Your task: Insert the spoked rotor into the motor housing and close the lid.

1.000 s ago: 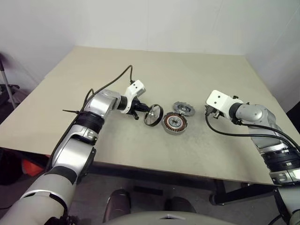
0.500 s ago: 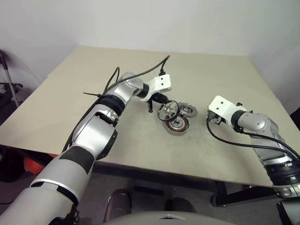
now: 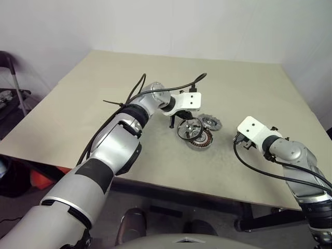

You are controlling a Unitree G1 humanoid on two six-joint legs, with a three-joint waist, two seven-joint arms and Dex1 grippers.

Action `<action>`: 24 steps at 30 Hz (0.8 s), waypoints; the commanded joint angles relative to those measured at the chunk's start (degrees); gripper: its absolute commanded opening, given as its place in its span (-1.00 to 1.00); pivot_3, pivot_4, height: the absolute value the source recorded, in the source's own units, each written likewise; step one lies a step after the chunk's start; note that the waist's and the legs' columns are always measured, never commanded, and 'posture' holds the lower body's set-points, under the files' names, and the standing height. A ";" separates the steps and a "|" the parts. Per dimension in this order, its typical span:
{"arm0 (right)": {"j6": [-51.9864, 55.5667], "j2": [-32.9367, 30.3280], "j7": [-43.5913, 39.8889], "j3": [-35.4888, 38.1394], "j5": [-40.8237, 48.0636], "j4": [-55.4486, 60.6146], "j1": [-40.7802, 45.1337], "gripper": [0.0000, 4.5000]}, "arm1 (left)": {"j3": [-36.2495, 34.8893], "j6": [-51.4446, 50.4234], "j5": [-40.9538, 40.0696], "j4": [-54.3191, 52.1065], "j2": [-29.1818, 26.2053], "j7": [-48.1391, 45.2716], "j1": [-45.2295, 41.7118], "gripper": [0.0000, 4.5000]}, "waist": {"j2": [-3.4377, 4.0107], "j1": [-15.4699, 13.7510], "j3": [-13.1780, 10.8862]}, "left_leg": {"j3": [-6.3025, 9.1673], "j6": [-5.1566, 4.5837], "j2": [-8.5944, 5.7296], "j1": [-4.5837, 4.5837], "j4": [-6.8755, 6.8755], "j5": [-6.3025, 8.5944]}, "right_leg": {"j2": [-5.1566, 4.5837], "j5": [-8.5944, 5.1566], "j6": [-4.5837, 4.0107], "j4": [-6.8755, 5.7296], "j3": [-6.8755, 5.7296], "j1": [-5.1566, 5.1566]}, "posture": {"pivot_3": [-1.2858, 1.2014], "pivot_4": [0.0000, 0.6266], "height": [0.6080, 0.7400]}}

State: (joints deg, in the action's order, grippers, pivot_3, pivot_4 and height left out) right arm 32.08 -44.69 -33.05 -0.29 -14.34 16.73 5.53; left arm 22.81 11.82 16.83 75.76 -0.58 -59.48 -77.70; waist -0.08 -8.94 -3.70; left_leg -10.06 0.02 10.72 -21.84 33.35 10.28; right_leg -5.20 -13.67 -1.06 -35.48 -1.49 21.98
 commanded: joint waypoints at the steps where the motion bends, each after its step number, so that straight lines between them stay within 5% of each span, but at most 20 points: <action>1: 1.02 0.33 1.53 2.10 -0.50 3.66 -0.16 -0.19 | -0.44 0.72 1.48 0.05 1.26 2.79 -1.83 -0.99 | 0.00 -0.02 0.00 | 0.00 0.00 0.00 0.00 0.00 0.00 | 0.00 0.00 0.00 0.00 0.00 0.00 | 0.03 -1.00 1.00; 24: 4.03 1.30 2.99 1.34 -0.67 7.13 -2.42 -0.19 | -2.58 -1.94 3.60 1.31 4.73 8.12 -0.82 -0.99 | 0.02 -0.21 0.01 | 0.02 0.00 -0.05 0.43 0.00 0.00 | -0.07 0.00 0.02 0.05 -0.01 -0.57 | 0.03 -1.00 1.00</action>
State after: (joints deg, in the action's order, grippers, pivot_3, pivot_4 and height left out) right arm 35.81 -43.29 -30.99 -0.17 -14.34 21.29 2.70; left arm 21.62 9.90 20.94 77.90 3.41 -52.20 -77.63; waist -0.07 -9.15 -3.69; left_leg -10.04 0.02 10.65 -21.41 33.34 10.29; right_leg -5.28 -13.67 -1.04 -35.42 -1.51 21.39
